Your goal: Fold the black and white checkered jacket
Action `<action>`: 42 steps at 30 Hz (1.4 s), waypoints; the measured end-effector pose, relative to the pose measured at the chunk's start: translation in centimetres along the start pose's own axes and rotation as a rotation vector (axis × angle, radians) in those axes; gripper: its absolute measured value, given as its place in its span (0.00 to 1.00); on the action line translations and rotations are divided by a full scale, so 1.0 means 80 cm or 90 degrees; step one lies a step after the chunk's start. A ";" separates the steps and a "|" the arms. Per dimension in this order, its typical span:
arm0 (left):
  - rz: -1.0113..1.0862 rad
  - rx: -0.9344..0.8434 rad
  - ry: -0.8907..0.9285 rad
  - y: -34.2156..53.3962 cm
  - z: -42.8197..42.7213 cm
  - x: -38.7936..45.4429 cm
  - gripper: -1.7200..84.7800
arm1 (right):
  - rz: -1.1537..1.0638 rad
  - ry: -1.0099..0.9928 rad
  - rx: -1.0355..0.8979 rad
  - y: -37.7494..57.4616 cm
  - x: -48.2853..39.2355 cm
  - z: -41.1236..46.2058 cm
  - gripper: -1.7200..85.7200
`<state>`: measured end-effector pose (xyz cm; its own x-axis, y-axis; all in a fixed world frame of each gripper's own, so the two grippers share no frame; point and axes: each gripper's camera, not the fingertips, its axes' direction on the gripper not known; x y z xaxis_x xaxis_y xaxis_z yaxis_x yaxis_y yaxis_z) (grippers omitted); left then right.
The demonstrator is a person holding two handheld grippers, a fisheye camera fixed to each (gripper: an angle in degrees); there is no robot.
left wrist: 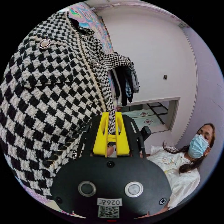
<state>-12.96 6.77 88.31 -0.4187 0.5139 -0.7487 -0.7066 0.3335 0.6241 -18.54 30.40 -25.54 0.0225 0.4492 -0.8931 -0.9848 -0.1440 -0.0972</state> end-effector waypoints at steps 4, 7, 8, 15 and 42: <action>0.048 0.087 0.107 0.032 -0.043 0.012 0.01 | 0.027 -0.040 0.023 0.019 0.005 0.000 0.01; 0.063 0.078 0.040 0.045 -0.050 0.018 0.01 | 0.050 -0.080 0.050 0.023 0.002 -0.020 0.01; 0.061 0.072 0.018 0.047 -0.049 0.017 0.01 | 0.047 -0.079 0.069 0.026 -0.002 -0.024 0.01; -0.023 0.027 -0.172 0.066 -0.033 -0.029 0.01 | 0.028 -0.075 -0.007 0.039 -0.014 -0.006 0.01; 0.775 0.719 -0.212 0.440 -0.062 0.402 0.01 | -0.155 0.014 0.832 0.297 -0.096 -0.366 0.03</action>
<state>-54.18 31.12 85.07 -0.1393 0.9618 0.2355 0.7033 -0.0713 0.7073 -37.07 -2.27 -33.88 0.2120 0.3264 -0.9211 -0.3951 0.8907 0.2247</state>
